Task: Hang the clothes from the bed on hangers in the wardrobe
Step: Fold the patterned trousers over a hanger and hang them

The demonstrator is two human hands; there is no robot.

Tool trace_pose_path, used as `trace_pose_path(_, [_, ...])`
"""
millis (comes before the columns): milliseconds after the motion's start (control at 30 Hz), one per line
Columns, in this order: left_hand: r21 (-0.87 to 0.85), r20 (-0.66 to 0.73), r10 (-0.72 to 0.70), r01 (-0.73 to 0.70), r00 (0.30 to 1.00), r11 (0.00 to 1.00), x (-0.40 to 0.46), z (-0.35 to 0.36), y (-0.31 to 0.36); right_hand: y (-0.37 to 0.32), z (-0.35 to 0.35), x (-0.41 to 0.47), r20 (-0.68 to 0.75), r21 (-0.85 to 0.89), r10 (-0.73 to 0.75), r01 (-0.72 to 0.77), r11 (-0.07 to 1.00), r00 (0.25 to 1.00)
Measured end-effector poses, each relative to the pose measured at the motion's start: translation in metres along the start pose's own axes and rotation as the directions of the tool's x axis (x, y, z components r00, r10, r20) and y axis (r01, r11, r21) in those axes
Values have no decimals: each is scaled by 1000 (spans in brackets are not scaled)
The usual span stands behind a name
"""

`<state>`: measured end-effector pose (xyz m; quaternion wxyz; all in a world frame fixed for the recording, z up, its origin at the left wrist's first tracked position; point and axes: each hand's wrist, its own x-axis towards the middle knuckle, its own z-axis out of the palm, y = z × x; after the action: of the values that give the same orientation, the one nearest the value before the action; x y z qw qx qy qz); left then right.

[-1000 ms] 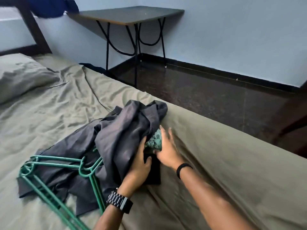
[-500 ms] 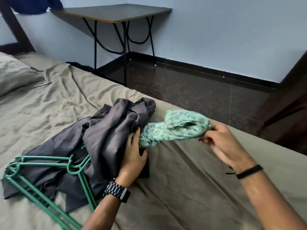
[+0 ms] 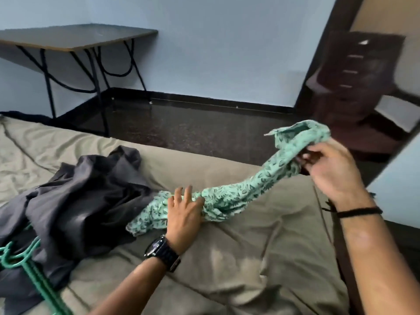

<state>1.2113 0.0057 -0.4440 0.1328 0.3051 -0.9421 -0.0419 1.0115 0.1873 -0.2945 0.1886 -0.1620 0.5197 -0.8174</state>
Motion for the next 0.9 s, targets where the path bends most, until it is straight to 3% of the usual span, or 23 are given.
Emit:
trace_pose_path(67, [-188, 115, 19, 3, 993, 982, 2, 2, 21, 14, -32, 1, -34, -268, 70, -77, 960, 997])
trace_pose_path(100, [-277, 178, 41, 10, 983, 961, 2, 4, 32, 23, -49, -1, -58, -452, 123, -136, 882, 991])
trace_pose_path(167, [-417, 221, 55, 44, 974, 908, 2, 7, 46, 44, -76, -4, -148, -807, 199, -235, 542, 969])
trace_pose_path(200, [-483, 234, 39, 81, 972, 872, 2, 8, 52, 55, -83, -8, -169, -903, 207, -236, 360, 964])
trace_pose_path(233, [-546, 254, 21, 125, 967, 828, 1, 9, 58, 66, -88, -13, -135, -947, 228, -193, 258, 964])
trace_pose_path(300, [-690, 334, 3, 243, 942, 682, -3, 11, 69, 85, -82, -29, 73, -946, 365, -52, 320, 928])
trace_pose_path(367, [-806, 474, 61, 404, 879, 433, -7, 11, 73, 106, -66, -46, 282, -912, 488, 74, 403, 826])
trace_pose_path(400, [-820, 526, 129, 461, 841, 338, -8, 12, 72, 121, -61, -52, 332, -912, 492, 141, 385, 805])
trace_pose_path(433, [-819, 553, 191, 488, 811, 303, -8, 13, 69, 135, -59, -56, 350, -915, 458, 194, 353, 817])
trace_pose_path(500, [-811, 564, 229, 481, 793, 332, -9, 13, 63, 157, -60, -60, 303, -930, 351, 194, 313, 886])
trace_pose_path(533, [-815, 539, 206, 443, 817, 374, -10, 14, 59, 163, -64, -62, 247, -927, 327, 125, 353, 912])
trace_pose_path(567, [-807, 483, 154, 370, 862, 460, -11, 15, 54, 166, -68, -63, 177, -900, 331, 17, 435, 927])
trace_pose_path(633, [-634, 344, 47, 195, 938, 749, -14, 18, 41, 163, -76, -60, 40, -740, 358, -213, 638, 933])
trace_pose_path(700, [-460, 313, -4, 155, 950, 874, -20, 25, 31, 157, -82, -55, -67, -526, 317, -303, 794, 946])
trace_pose_path(800, [-474, 313, -209, 343, 927, 811, -36, 34, 30, 154, -84, -55, -128, -357, 331, -355, 864, 935])
trace_pose_path(900, [-544, 492, -227, 501, 840, 674, -51, 39, 39, 153, -87, -59, -131, -438, 332, -355, 826, 934])
